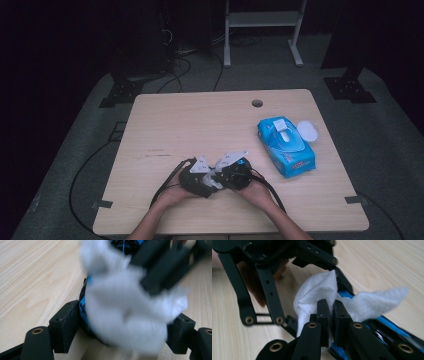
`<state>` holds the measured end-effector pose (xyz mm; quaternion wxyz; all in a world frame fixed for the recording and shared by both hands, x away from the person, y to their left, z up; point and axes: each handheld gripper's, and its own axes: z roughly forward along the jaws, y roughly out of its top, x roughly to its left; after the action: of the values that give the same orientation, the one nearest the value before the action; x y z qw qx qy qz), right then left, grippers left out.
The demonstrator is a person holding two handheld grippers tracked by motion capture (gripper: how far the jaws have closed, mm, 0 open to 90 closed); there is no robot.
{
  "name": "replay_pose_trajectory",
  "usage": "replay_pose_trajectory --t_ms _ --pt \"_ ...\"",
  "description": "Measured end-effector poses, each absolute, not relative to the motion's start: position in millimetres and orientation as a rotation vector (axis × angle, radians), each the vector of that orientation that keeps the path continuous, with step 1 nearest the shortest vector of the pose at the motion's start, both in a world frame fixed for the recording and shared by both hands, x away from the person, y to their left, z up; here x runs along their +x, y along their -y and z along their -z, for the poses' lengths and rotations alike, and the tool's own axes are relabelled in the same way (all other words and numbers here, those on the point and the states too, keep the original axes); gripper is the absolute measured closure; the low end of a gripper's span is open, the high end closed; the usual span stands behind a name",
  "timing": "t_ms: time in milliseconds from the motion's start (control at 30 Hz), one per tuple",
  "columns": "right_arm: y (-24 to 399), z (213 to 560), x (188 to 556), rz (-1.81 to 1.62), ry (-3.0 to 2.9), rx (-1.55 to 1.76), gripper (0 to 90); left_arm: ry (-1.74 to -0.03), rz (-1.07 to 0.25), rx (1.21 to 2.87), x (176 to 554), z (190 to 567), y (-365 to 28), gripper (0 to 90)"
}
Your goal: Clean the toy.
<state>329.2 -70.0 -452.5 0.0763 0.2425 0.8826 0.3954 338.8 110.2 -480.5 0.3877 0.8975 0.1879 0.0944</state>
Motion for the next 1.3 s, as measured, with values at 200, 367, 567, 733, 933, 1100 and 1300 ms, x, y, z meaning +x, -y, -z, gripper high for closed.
replay_pose_trajectory --t_ms 200,367,567,733,933,1100,1300 --pt "78.8 446.8 346.1 -1.165 -2.589 0.807 84.7 -0.476 -0.256 2.274 338.0 481.1 -107.5 23.4" --pt "60.5 448.9 348.9 -1.114 -2.589 0.86 85.2 -0.469 -0.254 2.282 338.1 480.4 -107.9 23.5" --pt "65.2 446.7 354.4 -1.084 -2.545 0.892 85.3 -0.464 -0.269 2.28 337.0 480.1 -107.7 23.5" --pt "73.3 445.7 357.3 -1.124 -2.55 0.973 86.3 -0.466 -0.262 2.276 337.6 480.6 -107.4 23.5" --pt "52.0 450.9 343.7 -1.167 -2.712 0.811 86.4 -0.466 -0.251 2.287 338.1 480.2 -108.5 23.4" --pt "74.4 443.3 353.6 -1.107 -2.582 0.893 86.4 -0.474 -0.26 2.276 337.7 480.9 -107.5 23.3" --pt "95.4 439.4 364.0 -1.032 -2.496 0.959 86.5 -0.481 -0.252 2.273 338.1 481.0 -108.1 23.3"
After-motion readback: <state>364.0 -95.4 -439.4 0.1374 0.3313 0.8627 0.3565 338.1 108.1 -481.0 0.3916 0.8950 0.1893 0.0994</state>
